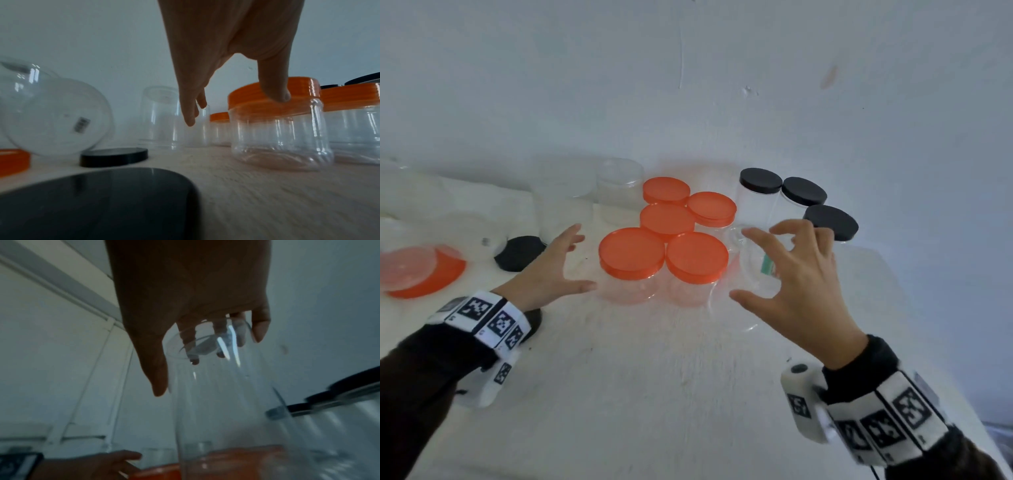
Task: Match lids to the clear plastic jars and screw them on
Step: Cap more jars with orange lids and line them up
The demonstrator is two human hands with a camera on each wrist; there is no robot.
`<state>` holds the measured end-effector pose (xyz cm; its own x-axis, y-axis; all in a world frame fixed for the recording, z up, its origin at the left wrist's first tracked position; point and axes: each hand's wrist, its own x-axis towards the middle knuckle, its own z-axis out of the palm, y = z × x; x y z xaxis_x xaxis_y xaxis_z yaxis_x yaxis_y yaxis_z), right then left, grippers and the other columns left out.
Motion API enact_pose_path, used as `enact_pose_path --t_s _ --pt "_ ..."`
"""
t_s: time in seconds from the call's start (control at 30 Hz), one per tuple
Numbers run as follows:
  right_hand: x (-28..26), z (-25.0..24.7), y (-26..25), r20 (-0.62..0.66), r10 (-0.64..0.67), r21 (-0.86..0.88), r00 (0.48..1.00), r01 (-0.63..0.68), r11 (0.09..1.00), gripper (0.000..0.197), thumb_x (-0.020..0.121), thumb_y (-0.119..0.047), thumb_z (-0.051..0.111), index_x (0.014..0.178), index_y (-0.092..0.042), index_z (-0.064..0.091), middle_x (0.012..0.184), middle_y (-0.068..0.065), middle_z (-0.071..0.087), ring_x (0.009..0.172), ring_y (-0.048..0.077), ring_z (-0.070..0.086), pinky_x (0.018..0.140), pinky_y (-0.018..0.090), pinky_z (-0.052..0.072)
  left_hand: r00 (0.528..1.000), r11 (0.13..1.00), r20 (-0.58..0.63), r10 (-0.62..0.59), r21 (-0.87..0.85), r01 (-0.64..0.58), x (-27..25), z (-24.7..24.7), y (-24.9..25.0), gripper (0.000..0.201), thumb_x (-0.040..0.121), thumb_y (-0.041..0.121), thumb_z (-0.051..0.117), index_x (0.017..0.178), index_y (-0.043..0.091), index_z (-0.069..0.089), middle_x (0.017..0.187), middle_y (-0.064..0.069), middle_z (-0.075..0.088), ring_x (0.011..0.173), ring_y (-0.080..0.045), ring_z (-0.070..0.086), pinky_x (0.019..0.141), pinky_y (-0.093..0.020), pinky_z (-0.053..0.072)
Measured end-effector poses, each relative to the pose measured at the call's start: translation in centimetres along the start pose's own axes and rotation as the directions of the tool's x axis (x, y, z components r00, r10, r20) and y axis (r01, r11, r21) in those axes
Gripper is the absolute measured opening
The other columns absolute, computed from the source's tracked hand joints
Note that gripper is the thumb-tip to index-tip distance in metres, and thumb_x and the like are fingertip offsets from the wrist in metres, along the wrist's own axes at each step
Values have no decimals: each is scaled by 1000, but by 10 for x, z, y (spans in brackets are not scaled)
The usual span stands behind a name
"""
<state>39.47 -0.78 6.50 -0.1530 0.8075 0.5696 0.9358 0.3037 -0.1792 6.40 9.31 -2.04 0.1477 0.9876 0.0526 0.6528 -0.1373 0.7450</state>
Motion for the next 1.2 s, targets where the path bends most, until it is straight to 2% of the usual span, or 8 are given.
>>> enact_pose_path --t_s 0.1,0.23,0.33,0.53,0.7,0.9,1.0,1.2 --pt "11 -7 -28 90 -121 172 989 104 980 67 58 -59 60 118 -31 57 114 1 45 100 17 30 82 36 42 999 995 -39 13 99 -9 -17 -20 -8 98 71 20 78 146 18 16 148 -4 30 134 -19 31 108 -33 27" --pt "26 -11 -56 153 -258 391 954 181 902 68 58 -64 61 119 -35 53 112 -7 39 104 16 32 87 20 35 1000 954 -6 -7 299 9 -45 -49 -21 78 78 26 72 142 14 29 148 -4 31 134 -19 31 105 -26 23" --pt "37 0 -73 135 -288 446 948 202 872 69 56 -66 62 117 -40 44 116 -7 37 106 15 33 88 22 34 994 924 82 -68 381 31 -63 -64 -36 71 79 31 71 139 18 35 145 -1 34 131 -15 32 105 -25 25" --pt "46 35 -97 30 -213 494 977 171 853 71 55 -63 63 114 -34 37 115 -8 32 105 18 37 86 31 38 962 896 209 -175 439 67 -79 -67 -50 83 74 33 76 141 19 30 146 1 27 134 -17 26 109 -27 22" --pt "48 55 -105 24 -125 530 992 94 842 70 60 -47 76 115 -17 44 115 -2 46 104 23 45 84 32 39 924 849 304 -231 527 39 -75 -60 -49 91 78 33 72 147 21 15 155 1 7 142 -17 7 113 -29 12" --pt "42 69 -106 116 -30 592 993 -45 805 67 57 -30 85 103 -22 37 108 -1 45 101 18 49 86 40 49 905 843 337 -258 536 41 -62 -56 -52 88 77 35 72 146 24 18 153 1 16 138 -19 15 114 -38 20" --pt "35 71 -104 150 -17 582 988 -74 809 66 57 -31 84 103 -21 38 108 -2 42 98 15 47 85 36 49 919 848 320 -229 530 27 -59 -57 -54 85 76 35 73 144 24 24 147 3 25 133 -18 23 111 -36 25" --pt "24 72 -95 274 -35 530 961 -121 839 81 59 -28 84 130 -22 46 115 -3 32 103 9 39 89 21 39 978 919 191 -89 394 6 -51 -72 -47 80 75 35 74 142 22 31 143 1 32 130 -18 31 109 -30 25"
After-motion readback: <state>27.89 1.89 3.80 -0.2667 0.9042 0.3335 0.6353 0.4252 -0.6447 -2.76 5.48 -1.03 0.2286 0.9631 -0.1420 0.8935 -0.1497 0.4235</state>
